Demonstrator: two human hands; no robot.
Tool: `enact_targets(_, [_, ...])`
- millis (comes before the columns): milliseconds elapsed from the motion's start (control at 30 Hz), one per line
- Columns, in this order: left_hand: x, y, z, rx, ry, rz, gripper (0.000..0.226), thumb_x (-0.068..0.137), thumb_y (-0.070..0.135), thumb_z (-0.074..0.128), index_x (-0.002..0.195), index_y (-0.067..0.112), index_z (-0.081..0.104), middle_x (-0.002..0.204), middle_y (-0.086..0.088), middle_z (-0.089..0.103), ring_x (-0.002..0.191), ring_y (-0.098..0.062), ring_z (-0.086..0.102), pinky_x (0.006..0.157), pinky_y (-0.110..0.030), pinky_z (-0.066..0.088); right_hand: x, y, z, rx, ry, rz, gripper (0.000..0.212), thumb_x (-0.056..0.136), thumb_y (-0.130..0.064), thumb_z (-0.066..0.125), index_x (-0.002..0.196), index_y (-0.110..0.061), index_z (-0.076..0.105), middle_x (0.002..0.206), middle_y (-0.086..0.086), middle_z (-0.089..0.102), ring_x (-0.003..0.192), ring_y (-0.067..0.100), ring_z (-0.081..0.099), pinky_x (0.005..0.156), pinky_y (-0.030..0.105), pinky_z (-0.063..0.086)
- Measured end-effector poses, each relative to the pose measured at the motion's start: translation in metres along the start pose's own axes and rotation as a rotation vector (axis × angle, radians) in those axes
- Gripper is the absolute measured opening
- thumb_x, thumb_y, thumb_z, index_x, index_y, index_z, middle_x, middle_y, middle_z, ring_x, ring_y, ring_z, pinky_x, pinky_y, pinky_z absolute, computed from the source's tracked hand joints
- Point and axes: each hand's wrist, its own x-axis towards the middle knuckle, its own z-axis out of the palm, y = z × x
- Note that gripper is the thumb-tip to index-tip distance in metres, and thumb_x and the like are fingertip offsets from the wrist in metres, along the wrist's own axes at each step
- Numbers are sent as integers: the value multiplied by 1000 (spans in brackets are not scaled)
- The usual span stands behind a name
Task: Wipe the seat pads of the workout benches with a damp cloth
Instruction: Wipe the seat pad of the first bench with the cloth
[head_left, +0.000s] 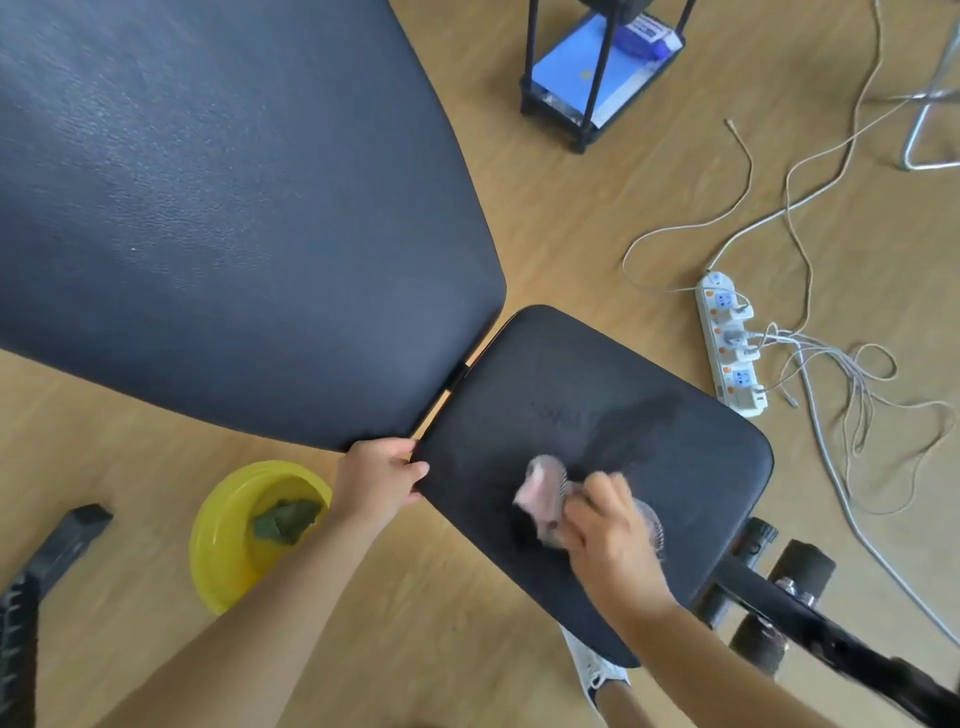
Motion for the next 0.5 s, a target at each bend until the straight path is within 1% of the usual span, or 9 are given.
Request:
enact_targets(67, [2,4,-2,-58,-44,-68,55,80,7,83,132,1,65,118,-14,71,86,-29,76,69,-36,66,-15,11,-6,-93,-237,-463,19,71,2,73,71,-12,62,78,4,54,73,21,41,57,28,40])
enact_targets(100, [2,6,-2,-85,-60,-87,60,78,7,85,133,0,64,115,-12,70,81,-24,75,61,-28,65,-5,33,-15,-150,-234,-558,13,85,-6,65,74,-12,64,80,4,56,73,22,44,56,30,44])
enact_targets(133, [3,6,-2,-96,-64,-90,62,76,5,86,133,-1,63,113,-12,69,78,-21,74,55,-22,62,9,56,-27,-199,-148,-510,26,97,-11,52,74,-9,65,80,6,55,73,24,47,56,34,47])
enact_targets(167, [2,6,-2,-92,-59,-88,62,76,3,86,133,-2,63,113,-14,69,77,-21,74,52,-19,61,23,78,-39,-201,-12,-333,34,101,-10,46,72,-6,63,79,8,52,72,28,48,56,39,48])
enact_targets(233, [2,5,1,-90,-29,-90,61,76,-2,85,133,-4,62,122,-19,69,83,-27,74,51,-20,60,34,103,-53,-66,277,227,28,91,4,63,64,-1,56,79,7,43,72,32,47,59,43,48])
enact_targets(300, [0,7,3,-102,-11,-92,62,75,-3,85,133,-4,62,130,-20,67,87,-31,73,51,-20,60,11,77,-39,27,280,492,29,83,5,71,62,-2,53,81,3,40,76,30,46,63,41,47])
enact_targets(333, [-1,8,4,-102,-7,-96,62,75,-2,85,132,-3,62,130,-19,67,88,-31,74,51,-20,60,-10,56,-25,63,194,384,30,83,5,69,60,-3,52,79,3,41,75,26,44,62,38,45])
enact_targets(433, [-3,11,0,-134,-10,-138,61,73,-3,86,130,-3,64,113,-15,72,80,-26,75,53,-23,61,-67,26,-9,51,-176,-266,32,97,-11,54,65,-8,60,74,4,53,73,18,41,52,31,44])
enact_targets(500, [-2,13,2,-163,-5,-154,62,72,-2,87,130,-1,65,104,-8,71,74,-23,74,51,-23,61,-46,63,-30,-137,-222,-419,37,104,-21,44,79,-10,70,81,4,59,77,19,48,57,33,49])
